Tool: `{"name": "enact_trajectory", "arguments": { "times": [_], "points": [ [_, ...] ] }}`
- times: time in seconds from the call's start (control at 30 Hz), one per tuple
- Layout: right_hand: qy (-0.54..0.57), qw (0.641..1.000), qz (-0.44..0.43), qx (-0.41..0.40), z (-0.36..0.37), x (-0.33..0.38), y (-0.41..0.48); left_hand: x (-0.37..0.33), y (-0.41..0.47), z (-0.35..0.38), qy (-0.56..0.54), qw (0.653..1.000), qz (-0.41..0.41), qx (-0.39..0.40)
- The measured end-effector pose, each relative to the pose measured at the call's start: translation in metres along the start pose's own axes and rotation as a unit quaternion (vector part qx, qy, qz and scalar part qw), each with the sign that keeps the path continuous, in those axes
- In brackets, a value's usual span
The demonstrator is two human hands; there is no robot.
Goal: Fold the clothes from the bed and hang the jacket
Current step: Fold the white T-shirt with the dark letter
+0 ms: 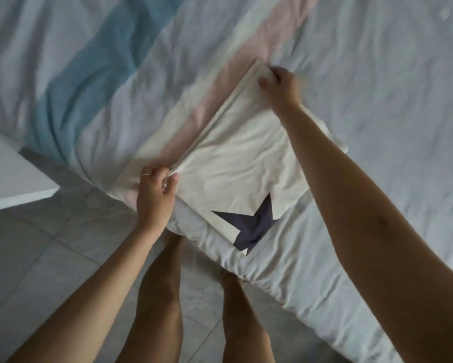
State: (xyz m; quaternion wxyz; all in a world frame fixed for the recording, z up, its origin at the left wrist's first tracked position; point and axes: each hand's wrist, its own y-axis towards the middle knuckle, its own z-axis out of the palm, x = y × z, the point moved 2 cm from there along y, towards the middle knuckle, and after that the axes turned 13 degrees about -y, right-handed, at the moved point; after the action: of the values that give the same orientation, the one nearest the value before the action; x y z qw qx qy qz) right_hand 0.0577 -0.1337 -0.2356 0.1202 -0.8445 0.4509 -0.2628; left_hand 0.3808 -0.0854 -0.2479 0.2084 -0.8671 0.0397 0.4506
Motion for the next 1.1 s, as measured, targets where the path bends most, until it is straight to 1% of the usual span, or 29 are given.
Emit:
{"name": "enact_trajectory", "arguments": {
  "times": [0.03, 0.1, 0.17, 0.23, 0.3, 0.4, 0.5, 0.57, 0.6, 0.63, 0.67, 0.7, 0.73, 0.77, 0.8, 0.83, 0.87, 0.9, 0.93, 0.97, 1.0, 1.07, 1.1],
  "points": [
    [0.022, 1.000, 0.011, 0.000, 0.001, 0.001, 0.006, 0.002, 0.001, 0.000, 0.007, 1.000, -0.001, 0.002],
    [0.052, 0.998, 0.009, -0.029, -0.001, 0.005, 0.002, 0.007, -0.001, 0.000, 0.014, 1.000, 0.005, -0.010],
    [0.071, 0.993, -0.001, -0.093, -0.009, 0.005, -0.001, 0.009, -0.002, 0.000, 0.006, 1.000, 0.009, -0.010],
    [0.076, 0.986, -0.033, -0.142, -0.016, 0.002, 0.002, 0.008, -0.003, 0.000, 0.002, 1.000, 0.014, -0.009],
    [0.080, 0.984, -0.073, -0.143, -0.019, 0.008, 0.009, 0.011, -0.002, 0.000, -0.001, 1.000, 0.008, -0.015],
    [0.095, 0.984, -0.104, -0.110, -0.014, 0.015, 0.022, 0.011, 0.000, -0.003, -0.009, 0.999, 0.021, -0.030],
    [0.038, 0.993, -0.080, -0.076, -0.003, 0.013, 0.037, 0.009, 0.003, -0.007, -0.002, 0.998, 0.046, -0.042],
    [0.023, 0.995, -0.066, -0.071, 0.001, 0.008, 0.045, 0.010, 0.004, -0.006, 0.001, 0.998, 0.038, -0.054],
    [0.021, 0.995, -0.059, -0.071, 0.002, 0.006, 0.046, 0.010, 0.004, -0.006, 0.006, 0.997, 0.019, -0.069],
    [0.011, 0.995, -0.055, -0.088, 0.002, 0.004, 0.044, 0.009, 0.003, -0.005, 0.021, 0.996, -0.003, -0.089],
    [-0.023, 0.989, -0.066, -0.133, 0.002, 0.003, 0.036, 0.006, 0.001, -0.004, 0.053, 0.992, -0.013, -0.114],
    [-0.063, 0.972, -0.106, -0.199, 0.001, 0.003, 0.024, -0.001, -0.001, -0.002, 0.093, 0.987, -0.002, -0.131],
    [-0.093, 0.945, -0.176, -0.258, 0.004, 0.006, 0.007, -0.010, -0.001, 0.003, 0.126, 0.983, 0.035, -0.128],
    [-0.113, 0.916, -0.270, -0.274, 0.010, 0.009, -0.013, -0.020, -0.001, 0.012, 0.150, 0.980, 0.093, -0.095],
    [-0.145, 0.883, -0.377, -0.240, 0.020, 0.010, -0.033, -0.029, 0.002, 0.023, 0.174, 0.970, 0.164, -0.040],
    [-0.198, 0.840, -0.473, -0.177, 0.035, 0.007, -0.052, -0.035, 0.005, 0.034, 0.205, 0.952, 0.225, 0.020],
    [-0.259, 0.787, -0.547, -0.121, 0.049, -0.002, -0.067, -0.036, 0.009, 0.042, 0.246, 0.931, 0.262, 0.068],
    [-0.311, 0.743, -0.587, -0.089, 0.055, -0.012, -0.073, -0.033, 0.016, 0.046, 0.287, 0.913, 0.272, 0.102],
    [-0.344, 0.727, -0.588, -0.080, 0.058, -0.024, -0.068, -0.025, 0.022, 0.049, 0.323, 0.900, 0.264, 0.129],
    [-0.362, 0.738, -0.562, -0.091, 0.054, -0.032, -0.057, -0.017, 0.028, 0.047, 0.348, 0.890, 0.257, 0.144],
    [-0.375, 0.763, -0.514, -0.114, 0.047, -0.040, -0.040, -0.009, 0.031, 0.046, 0.365, 0.881, 0.258, 0.155],
    [-0.384, 0.829, -0.377, -0.153, 0.023, -0.051, -0.001, -0.003, 0.032, 0.046, 0.383, 0.872, 0.262, 0.156],
    [-0.377, 0.863, -0.300, -0.152, 0.008, -0.055, 0.014, -0.006, 0.032, 0.048, 0.383, 0.874, 0.258, 0.150]
  ]
}}
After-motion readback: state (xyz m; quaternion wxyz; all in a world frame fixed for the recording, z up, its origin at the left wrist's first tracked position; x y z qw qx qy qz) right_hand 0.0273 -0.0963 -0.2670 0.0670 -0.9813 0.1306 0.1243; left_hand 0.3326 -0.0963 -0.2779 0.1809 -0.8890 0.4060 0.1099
